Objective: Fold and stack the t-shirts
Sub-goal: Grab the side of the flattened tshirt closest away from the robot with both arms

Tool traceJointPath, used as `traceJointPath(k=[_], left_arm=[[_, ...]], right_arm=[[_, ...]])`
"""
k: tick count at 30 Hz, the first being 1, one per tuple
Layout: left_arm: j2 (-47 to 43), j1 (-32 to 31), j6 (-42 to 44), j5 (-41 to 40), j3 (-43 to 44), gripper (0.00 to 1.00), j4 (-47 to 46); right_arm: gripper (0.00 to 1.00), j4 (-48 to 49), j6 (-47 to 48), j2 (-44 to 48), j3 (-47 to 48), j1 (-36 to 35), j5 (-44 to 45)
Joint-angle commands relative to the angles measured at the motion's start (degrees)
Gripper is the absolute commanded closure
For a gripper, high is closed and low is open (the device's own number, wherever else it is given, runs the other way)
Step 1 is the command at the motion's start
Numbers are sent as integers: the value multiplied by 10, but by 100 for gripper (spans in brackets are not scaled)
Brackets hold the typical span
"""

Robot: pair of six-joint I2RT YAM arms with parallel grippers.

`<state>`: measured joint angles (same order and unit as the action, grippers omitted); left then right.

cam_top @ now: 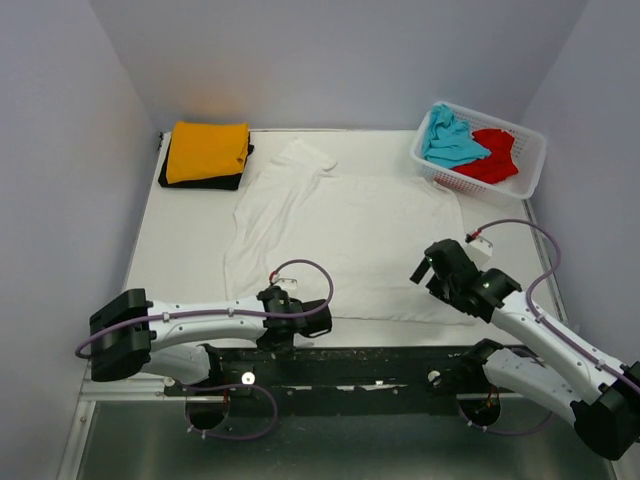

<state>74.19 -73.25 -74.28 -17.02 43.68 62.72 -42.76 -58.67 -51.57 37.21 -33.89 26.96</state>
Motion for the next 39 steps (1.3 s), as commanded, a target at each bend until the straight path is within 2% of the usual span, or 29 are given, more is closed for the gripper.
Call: traceJointPath(k=[1, 5, 9, 12, 14, 15, 18, 19, 24, 29, 34, 39], left_arm=[[-18, -3, 29, -28, 28, 100, 8], [-29, -2, 46, -28, 34, 100, -1], [-48, 9, 55, -20, 21, 100, -21], [-68, 26, 70, -5, 4, 100, -50], [-79, 36, 75, -1, 1, 100, -53], [-86, 39, 76, -2, 0, 100, -51], [-101, 48, 79, -3, -4, 100, -52], [-104, 52, 82, -1, -5, 100, -55], [-117, 69, 91, 7, -4, 100, -69], [-117, 92, 99, 9, -4, 100, -82], [-121, 107, 115, 17, -3, 100, -106], [-118, 149, 162, 38, 7, 100, -151]], right_arm=[[0, -109, -110, 31, -29, 1, -26], [0, -84, -180, 62, -75, 1, 6], [0, -71, -268, 48, -123, 1, 9], [0, -25, -274, 50, -160, 1, 0], [14, -19, -282, 55, -173, 1, 13], [17, -27, -292, 63, -173, 1, 20], [21, -20, -289, 91, -183, 1, 43], [25, -19, -291, 101, -185, 1, 46], [52, -7, -286, 124, -191, 1, 56], [65, 7, -283, 114, -191, 1, 67], [99, 24, -251, 118, -189, 1, 68], [99, 53, -179, 117, -169, 1, 77]])
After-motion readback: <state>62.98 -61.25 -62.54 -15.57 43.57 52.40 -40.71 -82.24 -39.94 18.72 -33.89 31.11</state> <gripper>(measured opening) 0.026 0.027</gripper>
